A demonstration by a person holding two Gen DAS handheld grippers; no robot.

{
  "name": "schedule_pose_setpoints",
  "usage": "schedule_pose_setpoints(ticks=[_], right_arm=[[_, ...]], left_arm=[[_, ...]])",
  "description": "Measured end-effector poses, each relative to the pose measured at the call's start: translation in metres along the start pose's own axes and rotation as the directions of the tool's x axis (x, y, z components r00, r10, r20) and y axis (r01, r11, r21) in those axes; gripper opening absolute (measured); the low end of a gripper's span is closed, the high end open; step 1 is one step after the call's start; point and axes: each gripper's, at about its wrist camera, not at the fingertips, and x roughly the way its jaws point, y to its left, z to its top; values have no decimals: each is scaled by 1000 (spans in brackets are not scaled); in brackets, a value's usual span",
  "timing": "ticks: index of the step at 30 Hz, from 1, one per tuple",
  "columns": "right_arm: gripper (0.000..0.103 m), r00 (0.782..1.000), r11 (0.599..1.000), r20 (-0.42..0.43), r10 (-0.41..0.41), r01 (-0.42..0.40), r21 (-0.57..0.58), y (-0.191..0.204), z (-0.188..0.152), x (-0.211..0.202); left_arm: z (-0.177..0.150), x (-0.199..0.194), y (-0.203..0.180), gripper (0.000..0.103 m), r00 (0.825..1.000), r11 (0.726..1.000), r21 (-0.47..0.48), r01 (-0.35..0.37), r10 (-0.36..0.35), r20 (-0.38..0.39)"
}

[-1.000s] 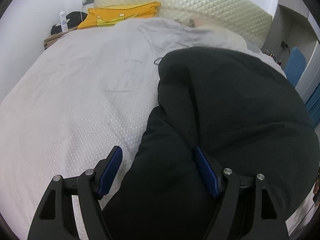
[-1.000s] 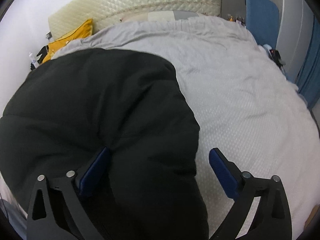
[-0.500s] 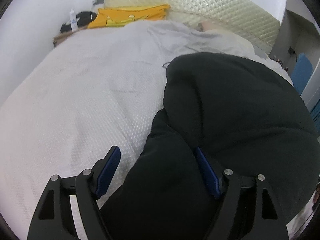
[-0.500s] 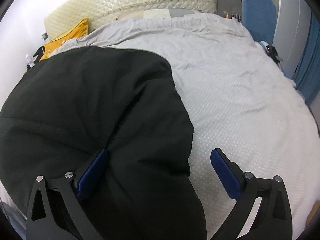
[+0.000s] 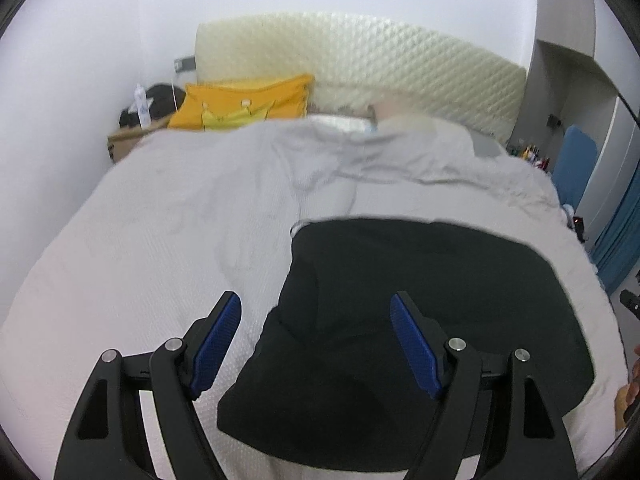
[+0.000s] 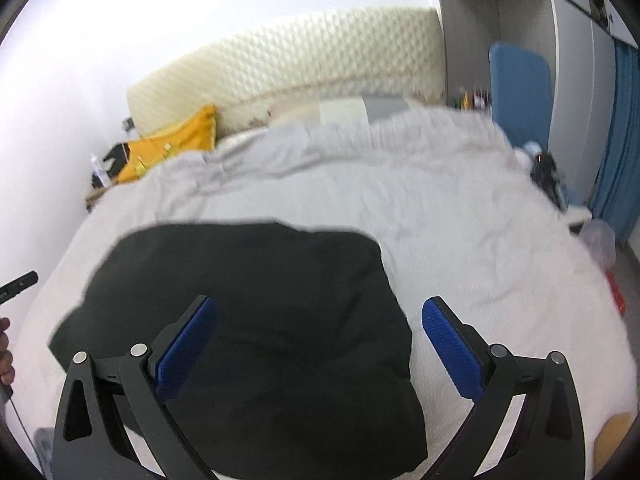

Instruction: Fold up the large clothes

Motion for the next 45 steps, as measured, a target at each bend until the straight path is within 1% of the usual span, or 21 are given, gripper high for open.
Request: schedule_pose_setpoints(ticks=[4,10,12,15,16,18,21,23,27,29,31,32,35,36,37,40,42,45], right_arm=[[102,995,999,94,42,-40,-27,27,27,-53],[102,971,994,218,93,-78,-77,59,41,-134],[102,962,992,248,112,-92,-92,67,38,-157],[103,945,986,293,145,-115,-118,78,28,-186],[103,938,984,310,156,-120,-130,82,22,-195],[103,931,983,327,160,-118,-142,89,10,-209],[103,921,979,346,180,-133,-156,97,-12,-223],[103,917,979,355,183,-136,-154,101,-28,-229],[103,914,977,359,189,-139,-161,109,-56,-236],[103,917,977,354,184,-132,-166,112,-67,-238],[103,922,978,340,183,-133,-163,116,-80,-235],[103,925,977,334,183,-135,-162,118,-86,-236],[103,939,981,303,164,-124,-147,122,-106,-233],[103,939,981,303,166,-127,-144,123,-113,-233],[103,937,980,303,173,-134,-145,123,-120,-232],[103,949,980,265,169,-134,-145,124,-136,-222],[103,954,979,245,173,-141,-145,125,-143,-217],[103,955,980,236,182,-155,-127,123,-148,-212]], left_arm=[[18,-50,-15,77,999,1000,18,0,-1,47],[28,-135,-34,77,990,999,30,39,-43,135],[25,-164,-41,77,982,998,41,47,-53,180],[14,-195,-49,78,972,998,40,41,-49,229],[8,-206,-52,78,968,998,44,47,-56,244],[-7,-225,-59,78,961,996,53,65,-77,267],[-30,-242,-69,78,952,994,77,79,-98,288],[-45,-249,-74,78,951,993,82,81,-102,291],[-77,-253,-84,78,957,990,94,102,-124,263],[-90,-253,-86,78,958,990,95,101,-123,258],[-104,-252,-89,78,963,993,90,80,-101,252],[-110,-252,-91,78,963,993,90,81,-101,248],[-130,-249,-92,78,965,991,85,103,-121,231],[-137,-248,-93,78,967,990,85,110,-126,221],[-140,-245,-93,78,968,990,84,117,-132,215],[-155,-240,-91,78,970,990,79,121,-134,204],[-163,-235,-91,78,973,991,78,107,-121,197],[-168,-229,-93,78,975,993,81,86,-100,196]])
